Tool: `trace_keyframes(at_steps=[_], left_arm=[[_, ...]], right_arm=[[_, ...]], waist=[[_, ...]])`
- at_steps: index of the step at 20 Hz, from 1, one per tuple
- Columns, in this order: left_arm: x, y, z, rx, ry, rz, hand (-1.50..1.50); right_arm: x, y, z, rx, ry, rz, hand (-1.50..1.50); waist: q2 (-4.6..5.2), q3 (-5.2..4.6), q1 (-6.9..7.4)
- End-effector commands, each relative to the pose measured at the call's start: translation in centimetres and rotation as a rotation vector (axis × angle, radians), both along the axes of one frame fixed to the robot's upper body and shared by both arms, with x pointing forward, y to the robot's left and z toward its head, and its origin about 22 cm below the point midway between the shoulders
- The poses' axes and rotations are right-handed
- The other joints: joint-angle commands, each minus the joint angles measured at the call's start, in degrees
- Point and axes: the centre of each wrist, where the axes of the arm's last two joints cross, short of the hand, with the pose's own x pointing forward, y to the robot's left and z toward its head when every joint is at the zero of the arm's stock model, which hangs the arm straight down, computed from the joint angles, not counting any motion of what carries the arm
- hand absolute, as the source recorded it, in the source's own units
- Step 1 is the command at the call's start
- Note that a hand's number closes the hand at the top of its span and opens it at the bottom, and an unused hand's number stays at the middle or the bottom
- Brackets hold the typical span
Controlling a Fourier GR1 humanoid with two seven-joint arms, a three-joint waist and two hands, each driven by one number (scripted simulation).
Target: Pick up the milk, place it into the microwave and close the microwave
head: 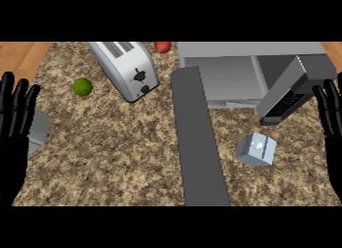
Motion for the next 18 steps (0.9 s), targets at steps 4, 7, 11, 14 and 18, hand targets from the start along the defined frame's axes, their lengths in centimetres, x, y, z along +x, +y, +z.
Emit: trace_keyframes(at_steps=[4,7,11,14,18], left_arm=[[1.7,-1.9,-1.0,0.039,0.008,-0.035,-1.5],[0.4,-0.8,-2.8,-0.091,0.149,0.016,-1.5],[0.0,-0.2,-2.2,-0.081,0.137,0.016,-1.5],[-2.1,-1.5,-3.2,-0.091,0.141,0.034,-1.5],[-2.8,-1.6,-2.6,-0.091,0.149,0.013,-1.5]], right_arm=[[0.0,2.7,0.8,-0.032,-0.094,0.022,-1.5],[1.0,3.3,0.5,0.108,-0.011,0.096,-1.5],[-0.4,1.8,1.0,0.11,-0.007,0.075,-1.5],[0.1,2.1,-0.5,0.12,0.017,0.059,-1.5],[1.5,4.3,-0.2,0.098,0.06,0.035,-1.5]], waist=[[1.05,-1.65,0.65],[1.08,-1.64,1.32],[0.98,-1.64,0.82],[0.99,-1.64,0.93],[1.01,-1.65,1.12]])
